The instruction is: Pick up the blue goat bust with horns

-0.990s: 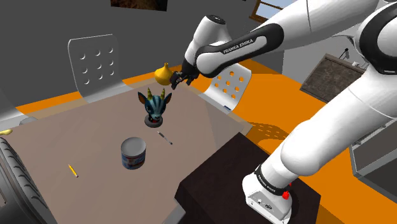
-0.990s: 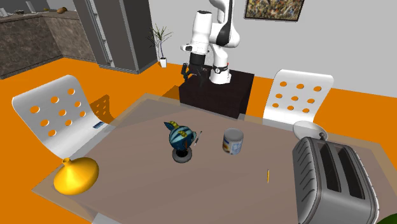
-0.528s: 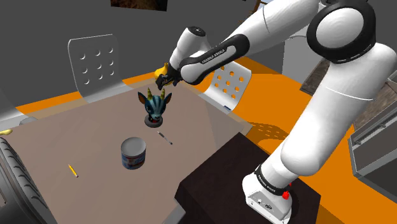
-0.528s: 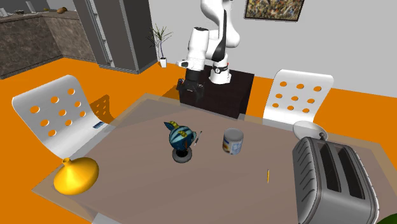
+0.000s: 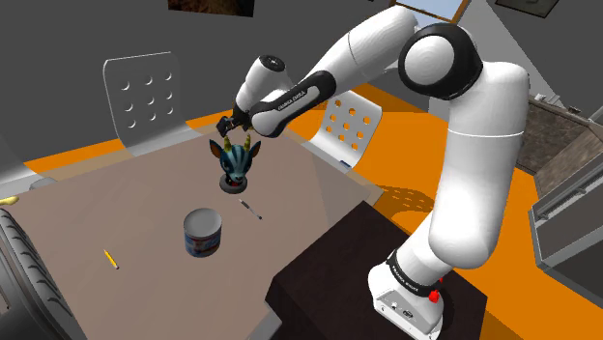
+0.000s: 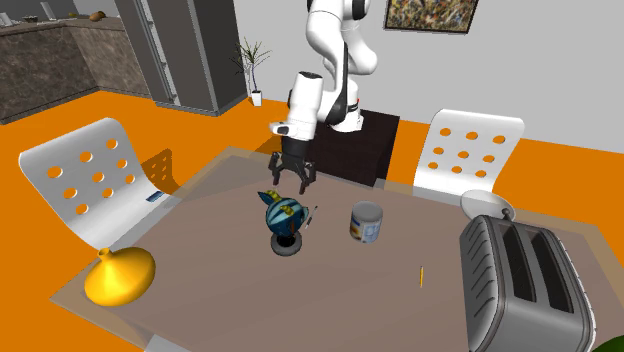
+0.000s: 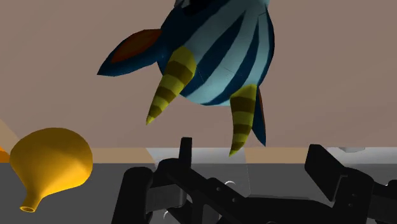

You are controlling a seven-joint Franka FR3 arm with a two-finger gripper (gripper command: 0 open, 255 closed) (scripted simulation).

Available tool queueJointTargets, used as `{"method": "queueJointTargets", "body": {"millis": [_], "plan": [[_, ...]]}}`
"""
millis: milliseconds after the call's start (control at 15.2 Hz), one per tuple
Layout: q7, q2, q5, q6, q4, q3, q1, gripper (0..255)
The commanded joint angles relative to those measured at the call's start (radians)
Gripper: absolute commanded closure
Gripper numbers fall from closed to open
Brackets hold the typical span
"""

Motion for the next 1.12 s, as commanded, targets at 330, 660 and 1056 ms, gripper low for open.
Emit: {"method": "queueJointTargets", "body": {"millis": [330,660,1056], "plan": [[0.028,0.136,-0.025,0.054,0.103,-0.035,0.033,0],[0.041,0.174,-0.034,0.085,0.111,-0.051,0.045,0],[0.041,0.175,-0.034,0.085,0.113,-0.051,0.045,255]]}}
